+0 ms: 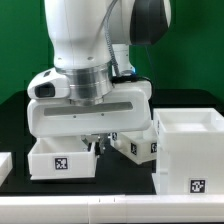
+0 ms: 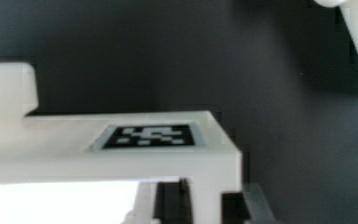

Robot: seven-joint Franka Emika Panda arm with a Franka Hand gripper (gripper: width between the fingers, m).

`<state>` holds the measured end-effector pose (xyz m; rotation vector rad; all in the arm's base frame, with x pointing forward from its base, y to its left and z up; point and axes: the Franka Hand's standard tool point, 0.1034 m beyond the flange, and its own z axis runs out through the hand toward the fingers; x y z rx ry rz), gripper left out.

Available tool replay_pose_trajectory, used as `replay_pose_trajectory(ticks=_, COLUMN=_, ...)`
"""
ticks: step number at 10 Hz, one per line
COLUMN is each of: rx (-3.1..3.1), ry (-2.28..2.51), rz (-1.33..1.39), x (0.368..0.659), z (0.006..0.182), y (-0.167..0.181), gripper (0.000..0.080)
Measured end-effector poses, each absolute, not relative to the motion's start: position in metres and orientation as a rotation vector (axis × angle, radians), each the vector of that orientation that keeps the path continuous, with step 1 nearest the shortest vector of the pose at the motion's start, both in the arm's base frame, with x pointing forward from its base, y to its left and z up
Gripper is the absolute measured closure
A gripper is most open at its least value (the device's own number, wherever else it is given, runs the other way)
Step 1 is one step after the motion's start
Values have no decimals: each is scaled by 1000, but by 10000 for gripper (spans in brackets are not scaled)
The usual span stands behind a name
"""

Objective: Assemble drawer

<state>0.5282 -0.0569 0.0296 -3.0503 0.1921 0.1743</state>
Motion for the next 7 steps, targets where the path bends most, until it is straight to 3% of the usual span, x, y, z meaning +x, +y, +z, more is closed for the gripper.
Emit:
replay_pose_trajectory(ticks=2, rx=-3041, ry=262, rz=176, x=528, z=29, y=-55, gripper=761)
replay_pose_trajectory(ticks=7, rx=-2953, ry=-713, rz=86, x=530, z=31, y=-77, gripper=761)
